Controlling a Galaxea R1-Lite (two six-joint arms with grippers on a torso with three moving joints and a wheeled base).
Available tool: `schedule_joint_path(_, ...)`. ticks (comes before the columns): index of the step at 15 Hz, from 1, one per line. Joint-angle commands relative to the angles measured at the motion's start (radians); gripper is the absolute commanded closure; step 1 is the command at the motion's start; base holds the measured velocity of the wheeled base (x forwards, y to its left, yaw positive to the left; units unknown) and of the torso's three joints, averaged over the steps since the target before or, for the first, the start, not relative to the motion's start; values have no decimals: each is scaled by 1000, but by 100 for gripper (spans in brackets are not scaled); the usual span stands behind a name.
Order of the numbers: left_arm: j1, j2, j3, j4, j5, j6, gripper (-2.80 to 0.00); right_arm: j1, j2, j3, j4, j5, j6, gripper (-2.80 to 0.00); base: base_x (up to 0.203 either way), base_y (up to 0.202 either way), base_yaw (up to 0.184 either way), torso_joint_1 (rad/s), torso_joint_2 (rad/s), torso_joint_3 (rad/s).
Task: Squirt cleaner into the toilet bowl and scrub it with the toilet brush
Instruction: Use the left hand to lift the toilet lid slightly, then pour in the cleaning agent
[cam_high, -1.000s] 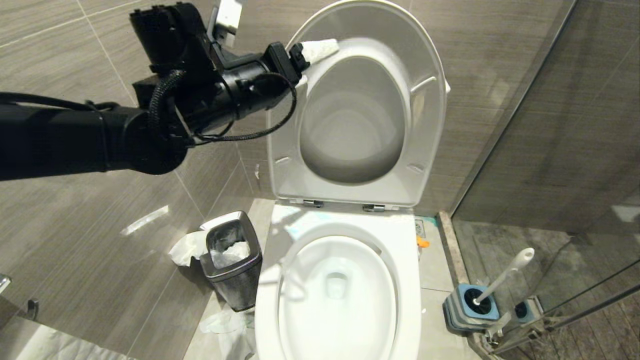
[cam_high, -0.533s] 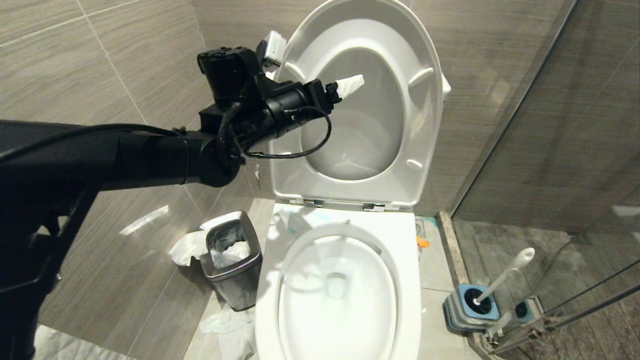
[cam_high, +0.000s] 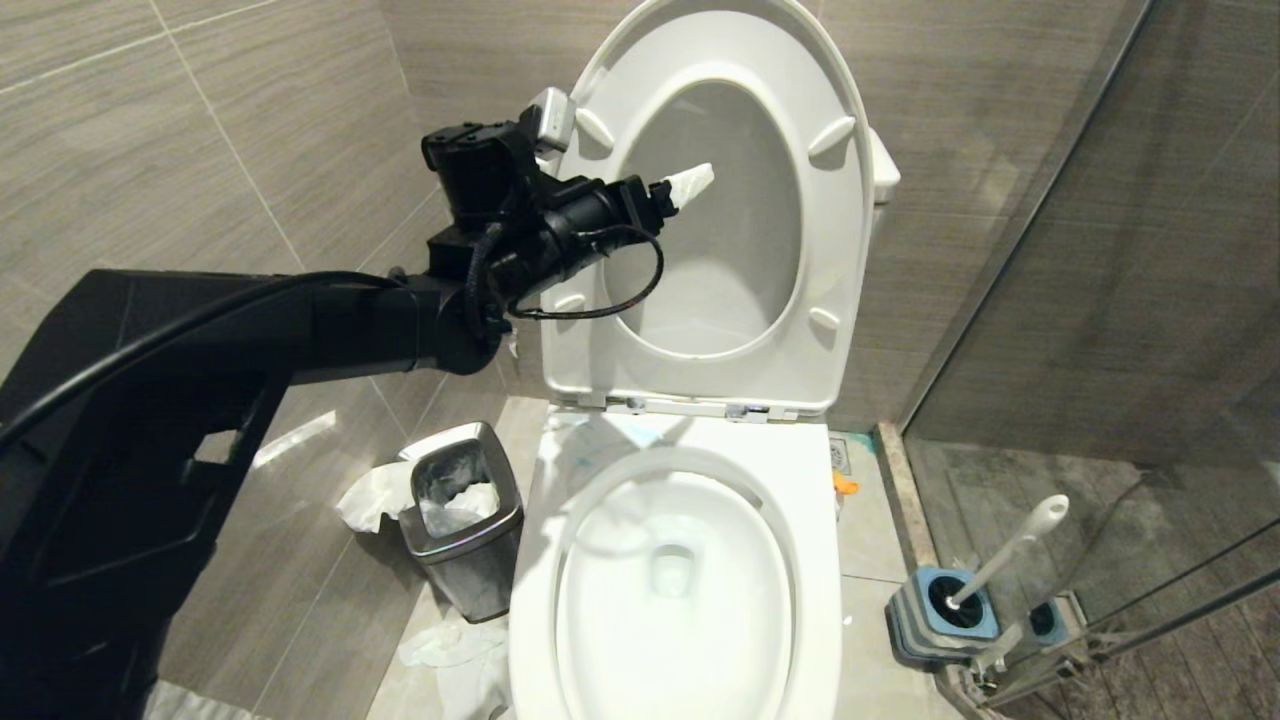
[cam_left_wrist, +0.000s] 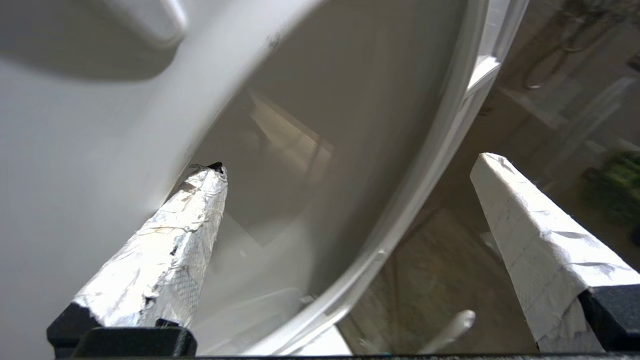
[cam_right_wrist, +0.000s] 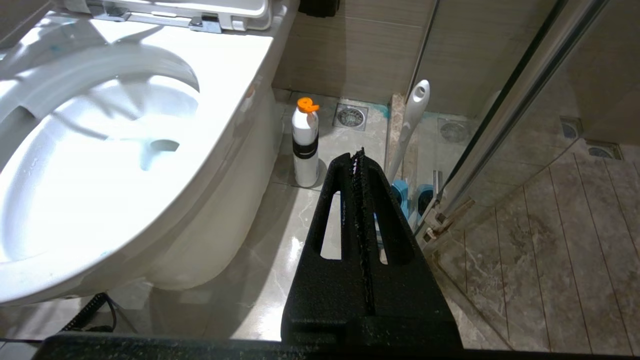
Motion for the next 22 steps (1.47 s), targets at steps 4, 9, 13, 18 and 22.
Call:
schedule_joint_path(4, -2, 34, -1, -63, 64, 33, -280, 0, 0, 0, 0, 0, 0, 0, 0, 0, 0, 0, 0, 0)
schedule_joint_path(9, -8, 45, 1, -102, 82, 64, -280, 0, 0, 0, 0, 0, 0, 0, 0, 0, 0, 0, 0, 0)
schedule_joint_path(13, -11, -21, 9, -87, 74, -71, -280, 0, 0, 0, 0, 0, 0, 0, 0, 0, 0, 0, 0, 0)
schedule_joint_path(18, -22, -174, 39, 38, 73, -313, -280, 0, 0, 0, 0, 0, 0, 0, 0, 0, 0, 0, 0, 0)
schedule_joint_path(22, -20, -265, 50, 111, 133, -353, -280, 0, 0, 0, 0, 0, 0, 0, 0, 0, 0, 0, 0, 0)
